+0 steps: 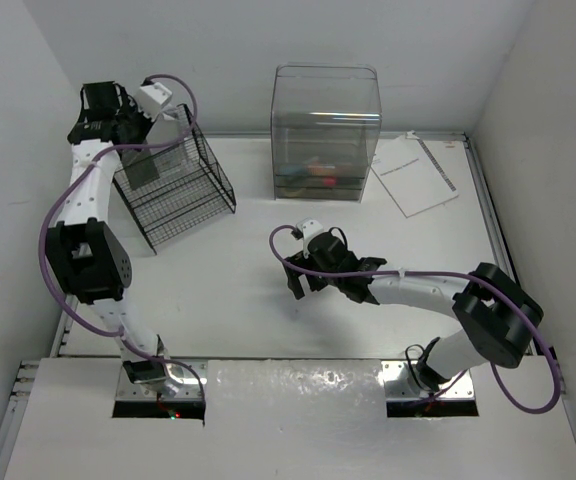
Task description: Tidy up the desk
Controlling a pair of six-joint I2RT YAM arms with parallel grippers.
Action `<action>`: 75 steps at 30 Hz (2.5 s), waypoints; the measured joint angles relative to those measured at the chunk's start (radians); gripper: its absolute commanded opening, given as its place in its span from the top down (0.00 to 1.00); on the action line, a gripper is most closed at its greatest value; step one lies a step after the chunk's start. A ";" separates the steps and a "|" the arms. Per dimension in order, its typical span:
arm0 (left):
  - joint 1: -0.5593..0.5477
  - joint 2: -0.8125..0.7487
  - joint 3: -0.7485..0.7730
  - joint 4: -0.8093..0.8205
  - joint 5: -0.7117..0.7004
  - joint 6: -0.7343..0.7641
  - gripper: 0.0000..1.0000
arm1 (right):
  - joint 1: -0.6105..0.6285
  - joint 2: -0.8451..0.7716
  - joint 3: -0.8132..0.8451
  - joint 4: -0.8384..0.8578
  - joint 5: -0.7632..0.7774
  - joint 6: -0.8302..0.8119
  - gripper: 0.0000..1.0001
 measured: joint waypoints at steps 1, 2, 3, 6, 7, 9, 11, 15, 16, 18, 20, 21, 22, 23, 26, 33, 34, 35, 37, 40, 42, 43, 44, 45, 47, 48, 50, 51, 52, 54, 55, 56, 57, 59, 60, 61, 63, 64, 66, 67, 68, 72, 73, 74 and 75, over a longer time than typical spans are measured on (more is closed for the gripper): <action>0.000 -0.001 0.006 -0.018 0.016 0.006 1.00 | 0.000 0.000 0.000 0.000 0.000 0.000 0.09; 0.000 -0.001 0.012 -0.034 0.031 0.009 1.00 | 0.000 0.000 0.000 0.000 0.000 0.000 0.09; 0.000 -0.001 0.022 -0.054 0.044 0.014 1.00 | 0.000 0.000 0.000 0.000 0.000 0.000 0.09; 0.000 0.013 0.092 -0.156 0.092 0.037 1.00 | 0.000 0.000 0.000 0.000 0.000 0.000 0.09; 0.000 0.026 0.135 -0.192 0.102 0.040 1.00 | 0.000 0.000 0.000 0.000 0.000 0.000 0.09; 0.000 0.058 0.233 -0.267 0.128 0.045 1.00 | 0.000 0.000 0.000 -0.001 0.000 0.000 0.09; 0.002 0.111 0.357 -0.335 0.157 0.048 1.00 | 0.000 0.000 0.000 -0.004 0.000 -0.001 0.09; 0.006 0.172 0.481 -0.373 0.192 0.052 1.00 | 0.000 0.000 0.000 -0.018 0.001 -0.007 0.09; 0.006 0.174 0.483 -0.380 0.196 0.053 1.00 | 0.000 0.000 0.000 -0.021 0.001 -0.008 0.09; 0.007 0.180 0.484 -0.400 0.206 0.052 1.00 | 0.000 0.001 0.000 -0.024 0.002 -0.011 0.09; 0.008 0.190 0.484 -0.424 0.211 0.047 1.00 | 0.000 0.005 0.000 -0.024 0.001 -0.014 0.09; 0.008 0.196 0.484 -0.434 0.213 0.045 1.00 | 0.000 0.008 0.001 -0.026 0.001 -0.015 0.09; 0.009 0.204 0.484 -0.449 0.215 0.043 1.00 | 0.000 0.013 0.004 -0.029 0.001 -0.018 0.09; 0.010 0.213 0.486 -0.461 0.218 0.043 1.00 | 0.000 0.021 0.009 -0.033 0.001 -0.019 0.09; 0.018 0.239 0.496 -0.479 0.238 0.043 1.00 | 0.000 0.040 0.021 -0.043 0.001 -0.025 0.09; 0.045 0.272 0.544 -0.498 0.269 0.038 1.00 | 0.000 0.064 0.037 -0.046 0.000 -0.026 0.09; 0.045 0.279 0.553 -0.495 0.270 0.035 1.00 | 0.000 0.069 0.041 -0.046 -0.001 -0.026 0.09; 0.045 0.284 0.554 -0.489 0.270 0.035 1.00 | 0.000 0.072 0.044 -0.047 -0.001 -0.026 0.09; 0.045 0.295 0.563 -0.470 0.265 0.025 1.00 | 0.000 0.079 0.050 -0.048 -0.002 -0.026 0.09; 0.046 0.307 0.564 -0.417 0.235 0.000 0.93 | 0.000 0.082 0.055 -0.051 -0.002 -0.026 0.09; 0.046 0.311 0.553 -0.367 0.206 -0.019 0.81 | 0.000 0.082 0.055 -0.051 -0.002 -0.027 0.08; 0.046 0.311 0.542 -0.343 0.195 -0.028 0.77 | 0.000 0.082 0.056 -0.051 -0.002 -0.027 0.08; 0.046 0.310 0.528 -0.306 0.180 -0.039 0.66 | 0.000 0.082 0.056 -0.051 -0.003 -0.027 0.08; 0.046 0.310 0.511 -0.268 0.164 -0.040 0.61 | 0.000 0.082 0.056 -0.051 -0.003 -0.027 0.08; 0.046 0.302 0.465 -0.193 0.137 -0.047 0.53 | 0.000 0.084 0.057 -0.051 -0.003 -0.027 0.08; 0.046 0.292 0.441 -0.152 0.126 -0.056 0.47 | 0.000 0.087 0.060 -0.051 -0.004 -0.026 0.08; 0.046 0.269 0.386 -0.099 0.108 -0.072 0.46 | 0.000 0.094 0.065 -0.051 -0.007 -0.026 0.08; 0.046 0.261 0.366 -0.078 0.100 -0.079 0.39 | 0.000 0.100 0.068 -0.051 -0.010 -0.027 0.08; 0.046 0.257 0.356 -0.061 0.090 -0.087 0.36 | 0.000 0.103 0.070 -0.051 -0.011 -0.027 0.08; 0.046 0.256 0.349 -0.032 0.064 -0.103 0.25 | 0.000 0.106 0.071 -0.051 -0.016 -0.027 0.08; 0.046 0.256 0.347 -0.019 0.050 -0.114 0.24 | 0.000 0.106 0.071 -0.051 -0.019 -0.027 0.08; 0.046 0.255 0.345 -0.011 0.035 -0.126 0.21 | 0.000 0.106 0.071 -0.051 -0.022 -0.027 0.08; 0.046 0.254 0.342 -0.003 0.023 -0.136 0.21 | 0.000 0.106 0.071 -0.052 -0.026 -0.027 0.08; 0.046 0.246 0.325 0.023 0.000 -0.160 0.20 | 0.000 0.106 0.071 -0.053 -0.027 -0.027 0.08; 0.046 0.239 0.314 0.034 -0.008 -0.172 0.19 | 0.000 0.106 0.071 -0.054 -0.027 -0.027 0.08; 0.046 0.231 0.302 0.047 -0.014 -0.183 0.18 | 0.000 0.106 0.072 -0.057 -0.027 -0.028 0.08; 0.046 0.216 0.293 0.057 -0.015 -0.207 0.18 | 0.000 0.106 0.072 -0.063 -0.027 -0.029 0.08; 0.046 0.210 0.293 0.060 -0.014 -0.219 0.17 | 0.000 0.106 0.072 -0.065 -0.027 -0.030 0.08; 0.047 0.199 0.303 0.062 -0.002 -0.241 0.17 | 0.000 0.106 0.072 -0.068 -0.028 -0.030 0.08; 0.047 0.196 0.313 0.062 0.006 -0.251 0.17 | 0.000 0.106 0.072 -0.068 -0.028 -0.030 0.08; 0.047 0.193 0.322 0.063 0.014 -0.257 0.17 | 0.000 0.106 0.072 -0.068 -0.028 -0.031 0.08; 0.050 0.182 0.341 0.057 0.034 -0.263 0.17 | 0.000 0.106 0.072 -0.070 -0.028 -0.034 0.08; 0.052 0.182 0.342 0.048 0.039 -0.262 0.17 | 0.000 0.106 0.072 -0.071 -0.028 -0.034 0.08; 0.057 0.182 0.342 0.036 0.047 -0.261 0.17 | 0.000 0.106 0.072 -0.072 -0.028 -0.034 0.08; 0.065 0.182 0.342 0.022 0.062 -0.261 0.17 | 0.000 0.105 0.072 -0.072 -0.028 -0.034 0.08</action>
